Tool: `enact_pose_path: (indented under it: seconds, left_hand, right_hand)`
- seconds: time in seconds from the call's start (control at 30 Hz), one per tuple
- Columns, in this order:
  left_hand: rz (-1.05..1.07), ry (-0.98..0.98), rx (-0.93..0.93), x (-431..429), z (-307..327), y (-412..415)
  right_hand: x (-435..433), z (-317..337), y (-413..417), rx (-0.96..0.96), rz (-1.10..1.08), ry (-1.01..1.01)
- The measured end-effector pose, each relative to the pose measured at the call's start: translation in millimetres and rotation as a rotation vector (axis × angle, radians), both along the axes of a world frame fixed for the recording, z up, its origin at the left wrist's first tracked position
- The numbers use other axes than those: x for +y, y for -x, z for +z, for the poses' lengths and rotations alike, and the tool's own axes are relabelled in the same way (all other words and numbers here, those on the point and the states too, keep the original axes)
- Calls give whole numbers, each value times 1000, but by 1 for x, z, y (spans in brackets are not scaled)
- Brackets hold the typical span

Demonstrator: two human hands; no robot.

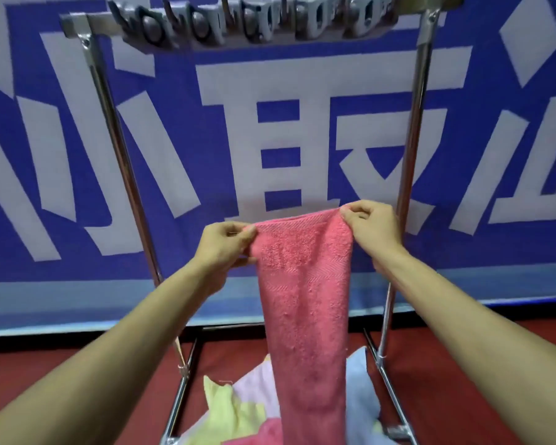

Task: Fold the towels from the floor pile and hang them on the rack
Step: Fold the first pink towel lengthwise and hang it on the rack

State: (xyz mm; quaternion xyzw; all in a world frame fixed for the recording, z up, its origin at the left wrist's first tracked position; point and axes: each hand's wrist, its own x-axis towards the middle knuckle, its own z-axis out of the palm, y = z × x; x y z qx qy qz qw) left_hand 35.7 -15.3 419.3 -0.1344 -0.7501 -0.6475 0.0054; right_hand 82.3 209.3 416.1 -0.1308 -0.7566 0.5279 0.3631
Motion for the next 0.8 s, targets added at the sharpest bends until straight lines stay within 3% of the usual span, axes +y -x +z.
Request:
enact_pose_path:
  seconds: [0.23, 0.33, 0.6, 0.73, 0.8]
  left_hand:
    - [-41, -275, -463, 5, -93, -16]
    - [11, -396, -601, 11, -115, -19]
    - [3, -370, -511, 16, -109, -35]
    - [31, -318, -434, 2, -103, -34]
    - [-11, -243, -387, -5, -98, -38]
  right_hand:
    - [-5, -89, -13, -227, 169, 433]
    - [-12, -103, -15, -277, 233, 482]
    - [-31, -106, -27, -358, 375, 398]
    - [-23, -98, -33, -299, 432, 852]
    - [-18, -91, -39, -270, 448, 976]
